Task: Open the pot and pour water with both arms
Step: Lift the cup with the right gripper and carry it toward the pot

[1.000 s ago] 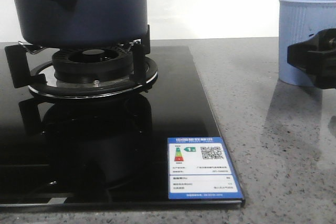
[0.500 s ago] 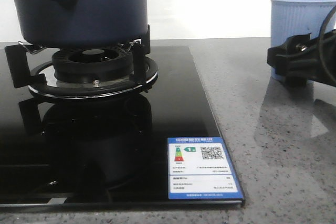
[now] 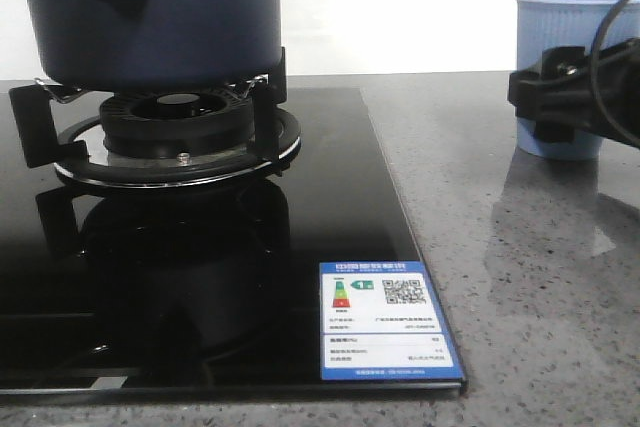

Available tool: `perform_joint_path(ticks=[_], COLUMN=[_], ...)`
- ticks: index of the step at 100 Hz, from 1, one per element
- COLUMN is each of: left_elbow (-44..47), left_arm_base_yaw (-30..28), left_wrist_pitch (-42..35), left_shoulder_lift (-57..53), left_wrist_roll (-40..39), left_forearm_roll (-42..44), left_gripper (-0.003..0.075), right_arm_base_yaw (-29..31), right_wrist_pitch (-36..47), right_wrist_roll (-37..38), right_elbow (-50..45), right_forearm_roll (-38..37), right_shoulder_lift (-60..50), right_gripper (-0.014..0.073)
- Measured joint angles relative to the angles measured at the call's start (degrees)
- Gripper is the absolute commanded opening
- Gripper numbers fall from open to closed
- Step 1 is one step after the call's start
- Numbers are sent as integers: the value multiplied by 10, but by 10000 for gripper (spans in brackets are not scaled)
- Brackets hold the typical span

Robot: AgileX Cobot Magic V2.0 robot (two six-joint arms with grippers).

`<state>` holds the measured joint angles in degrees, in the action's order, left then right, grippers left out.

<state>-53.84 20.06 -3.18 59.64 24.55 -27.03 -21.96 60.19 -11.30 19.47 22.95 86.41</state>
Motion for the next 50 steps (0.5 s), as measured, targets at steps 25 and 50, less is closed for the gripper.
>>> perform_joint_path(ticks=[25,50], left_elbow=[0,0], left_arm_base_yaw=[0,0], left_wrist_pitch=[0,0], left_shoulder_lift=[0,0], left_wrist_roll=[0,0], left_forearm_roll=[0,0], left_gripper=[333,333], right_arm_base_yaw=[0,0], right_wrist_pitch=[-5,-2], right_wrist_roll=[0,0], right_elbow=[7,7], right_forearm_roll=[15,15], right_shoulder_lift=[36,41], right_gripper=[568,522])
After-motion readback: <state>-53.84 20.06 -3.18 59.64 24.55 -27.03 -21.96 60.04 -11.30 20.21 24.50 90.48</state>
